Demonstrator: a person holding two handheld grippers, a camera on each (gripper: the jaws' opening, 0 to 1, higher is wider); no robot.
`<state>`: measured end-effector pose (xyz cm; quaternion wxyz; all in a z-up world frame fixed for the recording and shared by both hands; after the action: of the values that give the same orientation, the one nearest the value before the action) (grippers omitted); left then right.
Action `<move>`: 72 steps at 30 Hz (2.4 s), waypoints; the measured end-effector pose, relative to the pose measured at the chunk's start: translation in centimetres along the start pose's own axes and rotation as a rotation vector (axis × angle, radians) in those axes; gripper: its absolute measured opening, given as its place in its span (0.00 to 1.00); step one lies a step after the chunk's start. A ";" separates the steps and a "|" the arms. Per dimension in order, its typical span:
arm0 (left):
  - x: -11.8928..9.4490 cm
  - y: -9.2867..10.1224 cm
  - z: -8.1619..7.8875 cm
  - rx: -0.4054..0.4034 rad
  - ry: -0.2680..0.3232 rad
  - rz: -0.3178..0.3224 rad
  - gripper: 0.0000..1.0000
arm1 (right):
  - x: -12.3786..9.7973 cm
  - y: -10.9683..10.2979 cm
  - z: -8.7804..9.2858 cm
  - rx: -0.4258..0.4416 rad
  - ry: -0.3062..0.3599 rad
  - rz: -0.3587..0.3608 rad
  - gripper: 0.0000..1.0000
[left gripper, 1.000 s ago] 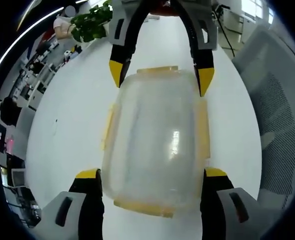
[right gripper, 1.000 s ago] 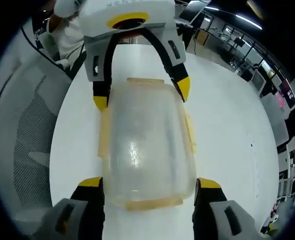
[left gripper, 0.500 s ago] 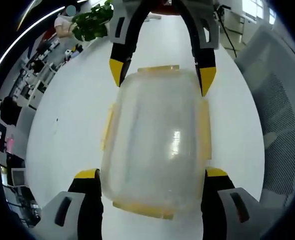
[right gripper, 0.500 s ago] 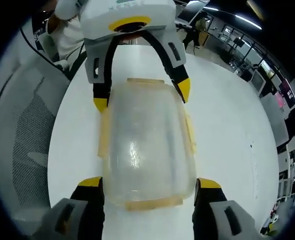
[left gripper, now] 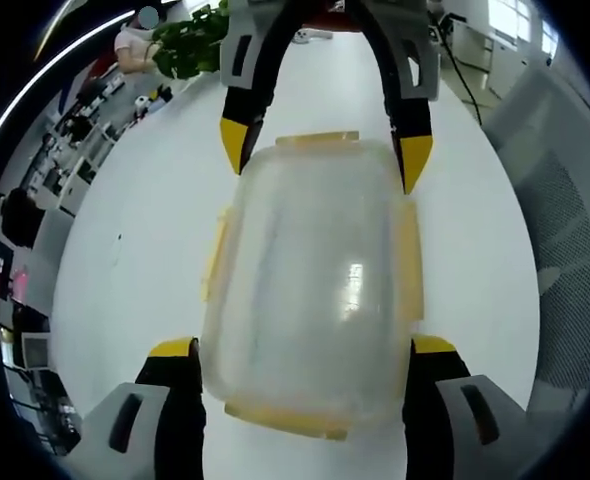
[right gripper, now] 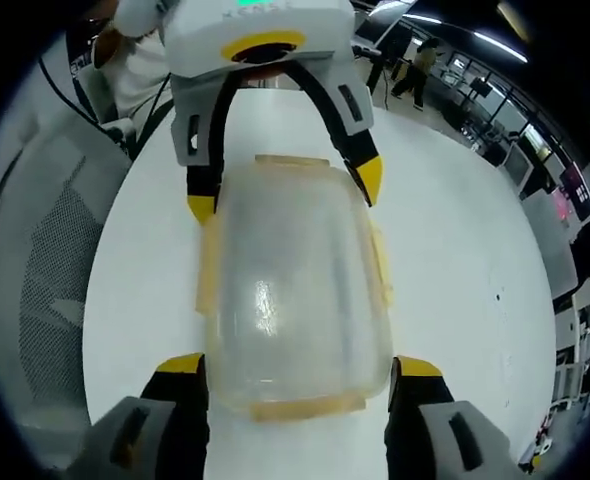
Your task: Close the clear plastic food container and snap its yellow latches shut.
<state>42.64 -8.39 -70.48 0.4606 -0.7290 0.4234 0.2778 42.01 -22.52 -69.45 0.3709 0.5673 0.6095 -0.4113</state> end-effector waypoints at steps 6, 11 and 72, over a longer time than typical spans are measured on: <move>0.5 -0.7 0.0 -0.015 0.004 -0.007 0.79 | -0.1 1.0 0.1 -0.010 -0.005 -0.004 0.71; 0.9 -1.3 -0.1 -0.014 0.000 -0.007 0.79 | -0.2 1.7 0.1 -0.011 -0.004 -0.004 0.71; -0.9 -1.0 1.1 -0.058 0.019 -0.122 0.99 | -1.6 1.0 -0.3 -0.005 0.110 0.115 0.99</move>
<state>43.06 -6.88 -69.80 0.4515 -0.7689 0.3744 0.2545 43.10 -22.88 -67.91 0.3615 0.6219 0.5965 -0.3561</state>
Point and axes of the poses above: the point that each gripper's makers call its tool centre point, and the gripper's own axes: x roughly forward along the fingers, y roughly to its right, z roughly out of its underside, the point moved 7 cm from there along -x, roughly backward along the fingers, and after that the axes turned 14 degrees about -z, right-handed, at the moved point
